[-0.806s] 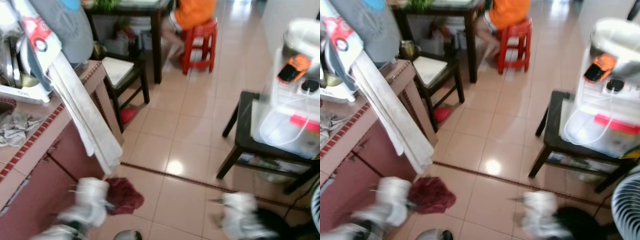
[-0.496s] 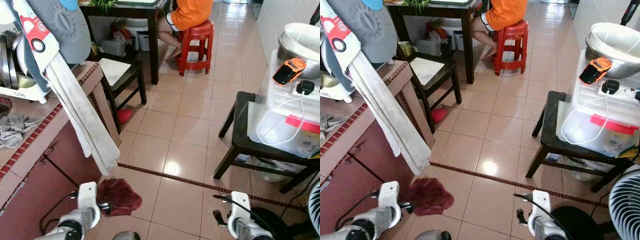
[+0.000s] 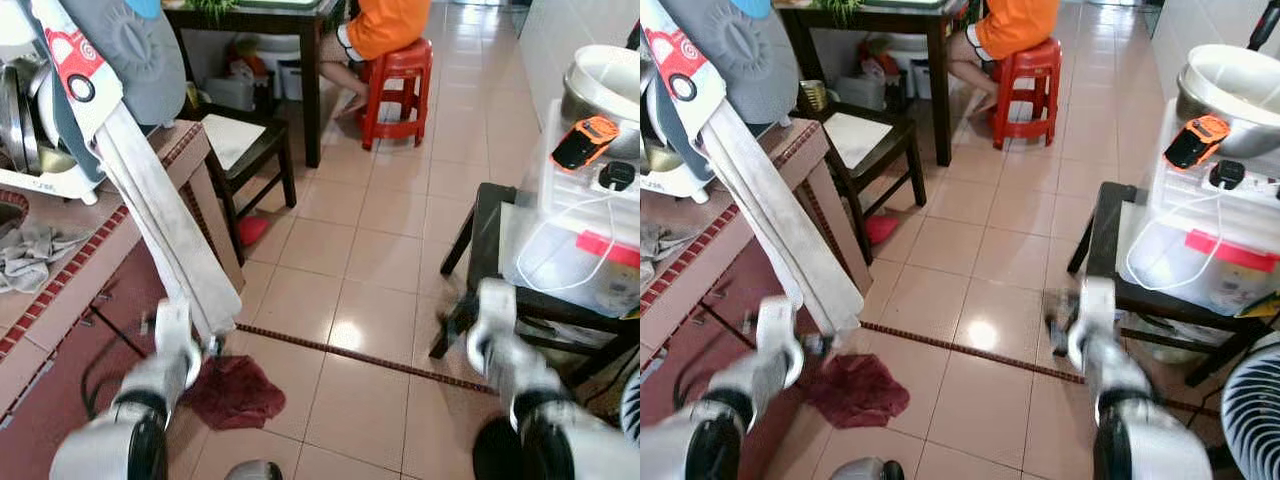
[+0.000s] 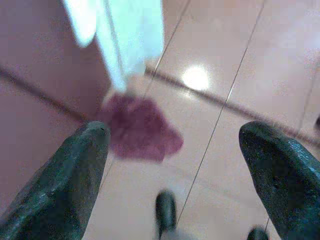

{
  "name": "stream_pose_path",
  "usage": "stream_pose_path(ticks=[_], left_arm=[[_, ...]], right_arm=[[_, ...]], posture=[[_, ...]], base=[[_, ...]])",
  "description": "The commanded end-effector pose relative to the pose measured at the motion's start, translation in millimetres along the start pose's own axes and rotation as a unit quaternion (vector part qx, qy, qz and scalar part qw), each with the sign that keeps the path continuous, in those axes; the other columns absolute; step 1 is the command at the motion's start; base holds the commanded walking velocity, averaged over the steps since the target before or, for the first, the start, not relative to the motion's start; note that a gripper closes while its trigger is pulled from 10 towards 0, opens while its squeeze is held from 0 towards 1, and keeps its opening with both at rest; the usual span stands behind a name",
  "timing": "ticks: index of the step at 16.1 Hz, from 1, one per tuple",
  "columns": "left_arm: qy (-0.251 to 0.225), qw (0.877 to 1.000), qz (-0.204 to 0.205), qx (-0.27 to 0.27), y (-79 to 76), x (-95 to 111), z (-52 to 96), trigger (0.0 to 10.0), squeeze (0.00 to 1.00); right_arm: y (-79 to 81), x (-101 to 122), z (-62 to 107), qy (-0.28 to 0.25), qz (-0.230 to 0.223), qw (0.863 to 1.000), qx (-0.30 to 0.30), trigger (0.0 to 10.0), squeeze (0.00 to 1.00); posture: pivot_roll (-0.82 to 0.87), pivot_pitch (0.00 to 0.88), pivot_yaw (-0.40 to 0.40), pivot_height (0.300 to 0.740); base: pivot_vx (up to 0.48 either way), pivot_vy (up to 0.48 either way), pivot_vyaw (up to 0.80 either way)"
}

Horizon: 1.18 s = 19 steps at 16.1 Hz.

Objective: Kitchen organization

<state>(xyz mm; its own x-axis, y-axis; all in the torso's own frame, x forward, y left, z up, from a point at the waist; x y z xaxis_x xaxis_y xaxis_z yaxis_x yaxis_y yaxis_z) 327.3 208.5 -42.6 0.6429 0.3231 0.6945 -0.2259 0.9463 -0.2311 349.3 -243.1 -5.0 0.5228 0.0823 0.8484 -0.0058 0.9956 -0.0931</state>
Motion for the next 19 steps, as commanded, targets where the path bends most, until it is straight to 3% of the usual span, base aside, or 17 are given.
stream_pose_path(ticks=[1, 2, 4, 5, 6, 7, 8, 10, 12, 13, 14, 15, 16, 18, 19], left_arm=[[-0.025, 1.0, -0.003, -0.017, -9.7, 16, -0.7, 10.0, 0.0], [-0.064, 0.997, -0.014, -0.044, -27.1, 39, -0.5, 10.0, 0.0], [-0.134, 0.987, -0.051, -0.071, -46.8, 70, 6.1, 10.0, 0.0], [-0.177, 0.977, -0.058, -0.102, -58.8, 84, 15.6, 10.0, 0.0], [-0.226, 0.964, -0.069, -0.12, -66.8, 94, 32.7, 10.0, 0.0], [-0.259, 0.952, -0.077, -0.145, -76.4, 92, 50.0, 10.0, 0.0], [-0.268, 0.947, -0.083, -0.155, -79.6, 88, 59.0, 10.0, 0.0], [-0.259, 0.94, -0.11, -0.194, -90.0, 62, 91.4, 10.0, 0.0], [-0.247, 0.94, -0.124, -0.199, -81.5, 35, 119.7, 10.0, 0.0], [-0.244, 0.94, -0.133, -0.197, -79.1, 30, 124.1, 10.0, 0.0], [-0.229, 0.946, -0.141, -0.181, -68.1, 14, 123.7, 10.0, 0.0], [-0.219, 0.95, -0.142, -0.17, -63.4, 14, 124.3, 10.0, 0.0], [-0.224, 0.943, -0.172, -0.176, -65.5, 21, 131.5, 10.0, 0.0], [-0.232, 0.946, -0.165, -0.157, -55.3, 38, 137.2, 10.0, 0.0], [-0.239, 0.945, -0.158, -0.158, -57.9, 49, 135.0, 10.0, 0.0]], right_arm=[[6.4, 16, -2.4, -0.029, -0.007, 0.999, 0.016, 10.0, 0.0], [19.4, 47, -4.8, -0.081, -0.008, 0.996, 0.045, 10.0, 0.0], [25.8, 82, 2.8, -0.166, 0.026, 0.985, 0.04, 10.0, 0.0], [31.8, 93, 14.1, -0.207, 0.04, 0.977, 0.046, 10.0, 0.0], [33.9, 95, 33.5, -0.236, 0.086, 0.967, 0.035, 10.0, 0.0], [32.2, 89, 51.3, -0.248, 0.105, 0.963, 0.019, 10.0, 0.0], [30.8, 83, 59.9, -0.247, 0.104, 0.963, 0.014, 10.0, 0.0], [42.1, 64, 89.1, -0.238, 0.1, 0.966, 0.034, 10.0, 0.0], [64.2, 47, 114.3, -0.221, 0.085, 0.969, 0.066, 10.0, 0.0], [71.1, 41, 117.8, -0.21, 0.089, 0.971, 0.074, 10.0, 0.0], [80.8, 18, 119.5, -0.176, 0.087, 0.977, 0.08, 10.0, 0.0], [87.0, 15, 123.3, -0.169, 0.085, 0.978, 0.088, 10.0, 0.0], [87.3, 20, 129.0, -0.172, 0.1, 0.976, 0.089, 10.0, 0.0], [76.2, 34, 130.3, -0.179, 0.115, 0.975, 0.061, 10.0, 0.0], [73.7, 43, 123.4, -0.182, 0.092, 0.978, 0.052, 10.0, 0.0]], posture=[[-0.08, 0.0, 0.069, 0.74], [-0.07, 0.0, 0.065, 0.74], [-0.07, 0.0, 0.06, 0.74], [-0.07, 0.0, 0.056, 0.74], [-0.05, 0.0, 0.043, 0.74], [-0.04, 0.0, 0.039, 0.74], [-0.04, 0.0, 0.038, 0.74], [-0.05, 0.0, 0.039, 0.74], [-0.04, 0.005, 0.028, 0.74], [-0.04, 0.007, 0.028, 0.74], [-0.05, 0.02, 0.034, 0.74], [-0.04, 0.035, 0.038, 0.74], [-0.03, 0.024, 0.04, 0.74], [-0.03, 0.0, 0.006, 0.74], [-0.02, 0.0, 0.0, 0.74]], base=[[0.0, 0.0, 0.0], [0.0, 0.0, 0.0], [0.0, 0.0, 0.0], [0.0, 0.0, 0.0], [0.0, 0.0, 0.0], [0.0, 0.0, 0.0], [0.0, 0.0, 0.0], [0.0, 0.0, 0.0], [0.0, 0.0, 0.0], [0.0, 0.0, 0.0], [0.0, 0.0, 0.0], [0.0, 0.0, 0.0], [0.0, 0.0, 0.0], [0.0, 0.0, 0.0], [0.0, 0.0, 0.0]])
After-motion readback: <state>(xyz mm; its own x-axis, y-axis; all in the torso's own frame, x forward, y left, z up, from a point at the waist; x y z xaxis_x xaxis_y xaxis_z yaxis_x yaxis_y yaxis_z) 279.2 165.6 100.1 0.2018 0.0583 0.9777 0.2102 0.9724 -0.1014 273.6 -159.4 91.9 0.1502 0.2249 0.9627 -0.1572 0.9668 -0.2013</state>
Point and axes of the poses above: a point about 5 cm out from each wrist's last joint towards the gripper, its own z axis pointing back from the gripper into the wrist, its own x axis along the axis of the wrist's last joint, y = z × x, the point moved 5 cm from there along -z, pointing out of the wrist towards the gripper, and after that the axes turned 10 degrees about z, right-handed, at the moved point
